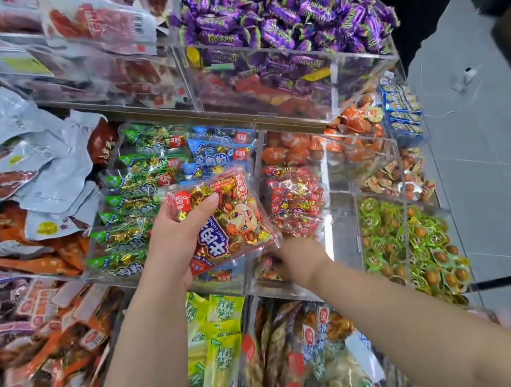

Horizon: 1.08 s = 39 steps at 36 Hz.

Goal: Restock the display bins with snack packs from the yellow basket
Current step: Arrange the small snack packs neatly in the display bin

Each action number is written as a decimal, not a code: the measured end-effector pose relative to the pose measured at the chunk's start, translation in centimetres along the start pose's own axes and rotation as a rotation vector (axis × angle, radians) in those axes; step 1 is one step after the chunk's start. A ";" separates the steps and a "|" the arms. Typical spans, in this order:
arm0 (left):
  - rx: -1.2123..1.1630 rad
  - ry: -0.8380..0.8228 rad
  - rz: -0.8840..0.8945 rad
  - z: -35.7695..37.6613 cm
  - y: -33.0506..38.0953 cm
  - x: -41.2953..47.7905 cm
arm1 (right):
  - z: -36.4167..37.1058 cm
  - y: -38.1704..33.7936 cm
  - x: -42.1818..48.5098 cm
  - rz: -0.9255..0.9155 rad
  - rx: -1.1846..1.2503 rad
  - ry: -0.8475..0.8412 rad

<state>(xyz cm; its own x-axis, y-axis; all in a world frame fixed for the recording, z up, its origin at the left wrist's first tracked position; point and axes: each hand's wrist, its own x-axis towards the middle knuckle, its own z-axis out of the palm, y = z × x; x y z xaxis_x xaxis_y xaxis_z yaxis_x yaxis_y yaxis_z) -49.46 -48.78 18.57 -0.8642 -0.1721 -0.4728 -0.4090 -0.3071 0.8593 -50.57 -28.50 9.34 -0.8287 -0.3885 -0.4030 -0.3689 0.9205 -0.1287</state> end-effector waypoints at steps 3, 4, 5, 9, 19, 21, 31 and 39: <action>-0.007 -0.009 0.004 -0.1 0.0 0.0 | 0.5 -0.4 0.1 -0.009 -0.071 0.023; -0.008 -0.011 0.008 -0.1 0.0 -0.1 | 0.5 -0.4 0.0 -0.022 -0.051 0.021; -0.011 -0.012 0.010 -0.1 0.0 -0.1 | 0.3 -0.2 -0.1 -0.038 0.013 0.001; -0.020 -0.014 0.015 -0.2 -0.1 0.0 | -1.0 1.2 -1.7 -0.083 0.304 0.080; -0.017 0.003 0.005 -0.3 -0.2 0.2 | -0.9 3.8 -1.3 0.819 1.713 0.182; -0.008 0.003 0.009 -0.2 -0.1 0.1 | -0.6 3.8 -0.1 0.755 1.942 0.070; 0.020 0.019 0.008 0.1 0.1 0.3 | -1.3 6.3 0.0 0.696 1.766 -0.021; 0.019 0.010 0.012 0.2 0.2 0.0 | -3.1 6.5 3.0 0.626 1.817 0.172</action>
<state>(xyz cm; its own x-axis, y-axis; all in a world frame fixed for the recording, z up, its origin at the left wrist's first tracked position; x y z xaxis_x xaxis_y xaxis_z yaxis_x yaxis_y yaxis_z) -49.62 -48.63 18.82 -0.8660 -0.1849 -0.4646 -0.4047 -0.2867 0.8683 -56.80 -23.79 10.06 -0.7169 0.0688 -0.6938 0.6712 -0.2009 -0.7135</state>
